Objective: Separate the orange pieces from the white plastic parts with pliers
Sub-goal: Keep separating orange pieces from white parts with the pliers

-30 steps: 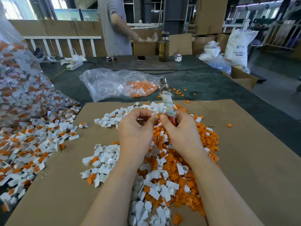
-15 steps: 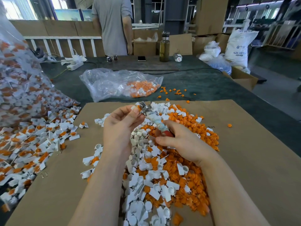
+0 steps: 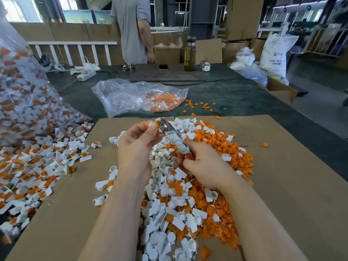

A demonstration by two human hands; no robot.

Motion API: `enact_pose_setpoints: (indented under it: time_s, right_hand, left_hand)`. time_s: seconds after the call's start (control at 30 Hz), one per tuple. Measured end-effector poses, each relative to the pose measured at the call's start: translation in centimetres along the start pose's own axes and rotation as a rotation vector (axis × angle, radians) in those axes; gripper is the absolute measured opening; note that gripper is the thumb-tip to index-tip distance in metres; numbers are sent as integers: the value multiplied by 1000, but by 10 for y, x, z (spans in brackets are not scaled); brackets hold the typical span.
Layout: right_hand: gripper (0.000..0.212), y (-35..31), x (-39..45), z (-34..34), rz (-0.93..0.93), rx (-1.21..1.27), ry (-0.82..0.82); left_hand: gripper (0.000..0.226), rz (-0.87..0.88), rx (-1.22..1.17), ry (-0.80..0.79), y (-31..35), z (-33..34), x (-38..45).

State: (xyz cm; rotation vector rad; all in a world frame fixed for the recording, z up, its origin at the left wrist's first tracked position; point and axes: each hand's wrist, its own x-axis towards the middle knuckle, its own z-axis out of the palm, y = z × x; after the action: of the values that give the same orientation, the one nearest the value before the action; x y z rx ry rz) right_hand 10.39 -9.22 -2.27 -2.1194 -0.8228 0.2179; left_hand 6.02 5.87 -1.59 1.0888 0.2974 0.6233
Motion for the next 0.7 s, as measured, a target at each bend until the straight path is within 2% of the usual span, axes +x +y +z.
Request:
enact_pose_setpoints:
  time_s: [0.13, 0.3, 0.37, 0.47, 0.57, 0.7]
  right_hand:
    - [18, 0, 1, 1, 13, -22, 6]
    - [8, 2, 3, 6, 24, -34, 34]
    - [12, 5, 4, 6, 45, -33, 91]
    - [10, 15, 7, 3, 93, -84, 196]
    - [11, 23, 10, -1, 146, -135, 299]
    - [20, 29, 11, -6, 204, -291, 387]
  left_hand:
    - [9, -22, -6, 5, -1, -2, 1]
    - [7, -150, -81, 28, 3, -6, 4]
    - [5, -230, -160, 126, 6, -13, 9]
    - [14, -344, -346, 353, 13, -32, 21]
    - [20, -360, -591, 520, 17, -54, 32]
    - [27, -327, -807, 654, 17, -75, 43]
